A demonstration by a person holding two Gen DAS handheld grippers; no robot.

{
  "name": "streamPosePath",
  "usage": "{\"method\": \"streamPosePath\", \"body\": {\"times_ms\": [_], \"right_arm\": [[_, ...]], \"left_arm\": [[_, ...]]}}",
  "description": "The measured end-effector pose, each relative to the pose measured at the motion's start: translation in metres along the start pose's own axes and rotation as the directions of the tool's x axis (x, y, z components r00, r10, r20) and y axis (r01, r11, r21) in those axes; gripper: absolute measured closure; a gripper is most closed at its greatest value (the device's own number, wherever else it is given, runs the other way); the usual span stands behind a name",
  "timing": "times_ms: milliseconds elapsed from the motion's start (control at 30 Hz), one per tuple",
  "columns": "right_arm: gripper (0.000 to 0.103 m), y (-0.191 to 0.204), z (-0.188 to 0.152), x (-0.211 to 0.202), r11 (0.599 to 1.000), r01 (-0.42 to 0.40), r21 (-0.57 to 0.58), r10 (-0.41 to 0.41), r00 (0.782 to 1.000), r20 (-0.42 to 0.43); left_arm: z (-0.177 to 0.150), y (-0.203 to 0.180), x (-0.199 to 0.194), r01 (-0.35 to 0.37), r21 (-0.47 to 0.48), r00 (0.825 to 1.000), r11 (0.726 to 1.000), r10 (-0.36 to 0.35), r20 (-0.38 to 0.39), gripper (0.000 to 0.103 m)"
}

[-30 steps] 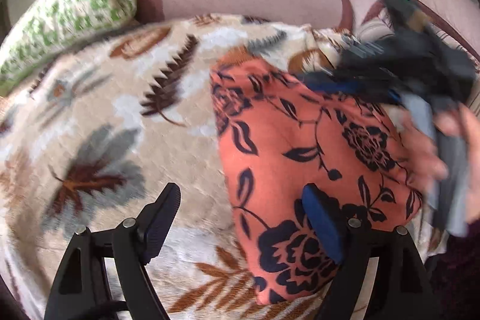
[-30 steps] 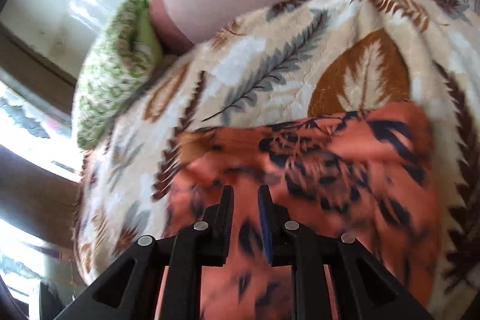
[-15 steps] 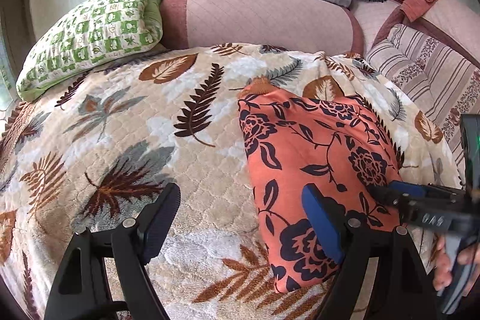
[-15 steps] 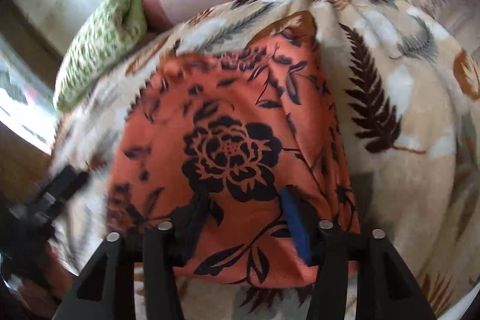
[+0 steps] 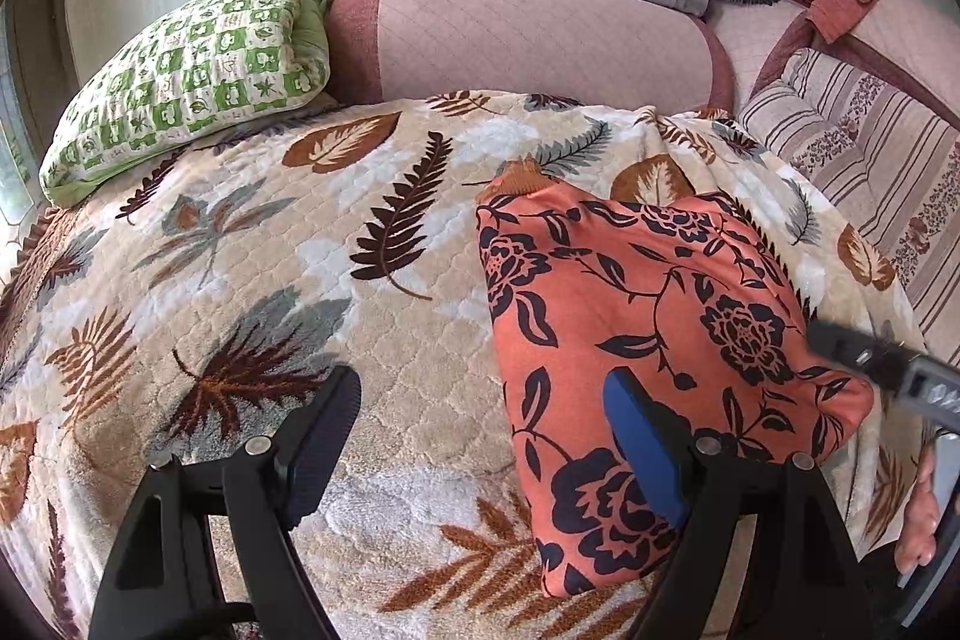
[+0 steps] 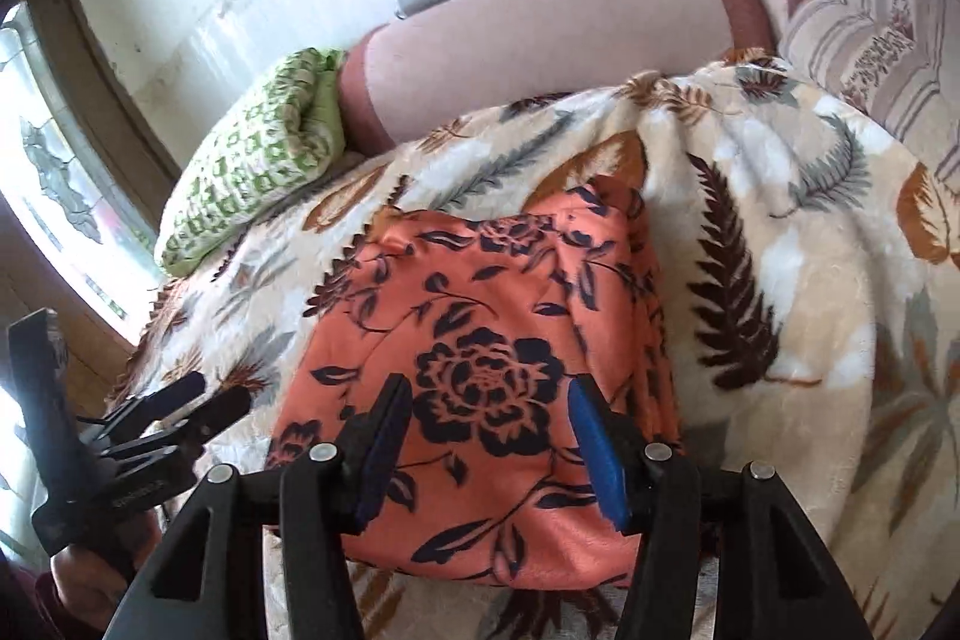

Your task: Fold small clothes

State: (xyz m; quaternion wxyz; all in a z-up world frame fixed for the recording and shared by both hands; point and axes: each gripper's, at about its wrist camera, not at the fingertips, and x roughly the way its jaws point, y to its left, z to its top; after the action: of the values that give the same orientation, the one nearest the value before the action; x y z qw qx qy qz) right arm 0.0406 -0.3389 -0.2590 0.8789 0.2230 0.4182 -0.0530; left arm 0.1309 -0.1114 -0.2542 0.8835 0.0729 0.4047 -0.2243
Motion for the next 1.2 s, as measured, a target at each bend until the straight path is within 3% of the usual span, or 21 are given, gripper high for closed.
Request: {"method": "streamPosePath", "body": {"times_ms": [67,167,300,400,500,633,767,1200], "right_arm": [[0.044,-0.007,-0.006,0.026,0.999,0.04,0.001,-0.039,0.991,-0.126],[0.043,0.0,-0.003,0.026,0.998,0.049,-0.048,-0.054,0.992,-0.112],[0.043,-0.007,0.003,0.012,1.0,-0.022,0.019,0.023,0.998,-0.059],[0.043,-0.007,0.009,-0.007,0.999,-0.046,0.011,0.045,0.997,0.06],[0.043,-0.007,0.011,-0.028,0.997,-0.076,0.016,0.072,0.981,0.179],[0.043,0.001,0.013,-0.044,0.999,-0.045,-0.002,0.044,0.962,0.271],[0.043,0.01,0.012,-0.05,1.0,-0.02,-0.02,0.025,0.953,0.302],[0.042,0.015,-0.001,-0.043,0.998,0.004,-0.055,0.011,0.962,0.272]], "left_arm": [[0.0,-0.002,0.004,-0.002,0.012,1.0,1.0,0.002,-0.007,0.019],[-0.001,-0.005,0.011,-0.02,0.029,1.0,0.999,0.021,-0.019,0.019],[-0.001,-0.004,0.015,-0.022,0.024,0.999,0.999,0.023,-0.024,0.019],[0.001,-0.003,0.013,-0.022,0.027,1.0,0.999,0.023,-0.012,0.019],[0.004,-0.003,0.01,-0.025,0.019,1.0,1.0,0.025,0.004,0.019],[0.007,-0.002,0.003,-0.037,0.006,0.999,0.999,0.037,0.026,0.019],[0.009,-0.001,-0.005,-0.053,-0.002,0.997,0.999,0.053,0.048,0.019],[0.007,0.0,-0.013,-0.081,-0.007,0.994,0.997,0.081,0.068,0.019]]}}
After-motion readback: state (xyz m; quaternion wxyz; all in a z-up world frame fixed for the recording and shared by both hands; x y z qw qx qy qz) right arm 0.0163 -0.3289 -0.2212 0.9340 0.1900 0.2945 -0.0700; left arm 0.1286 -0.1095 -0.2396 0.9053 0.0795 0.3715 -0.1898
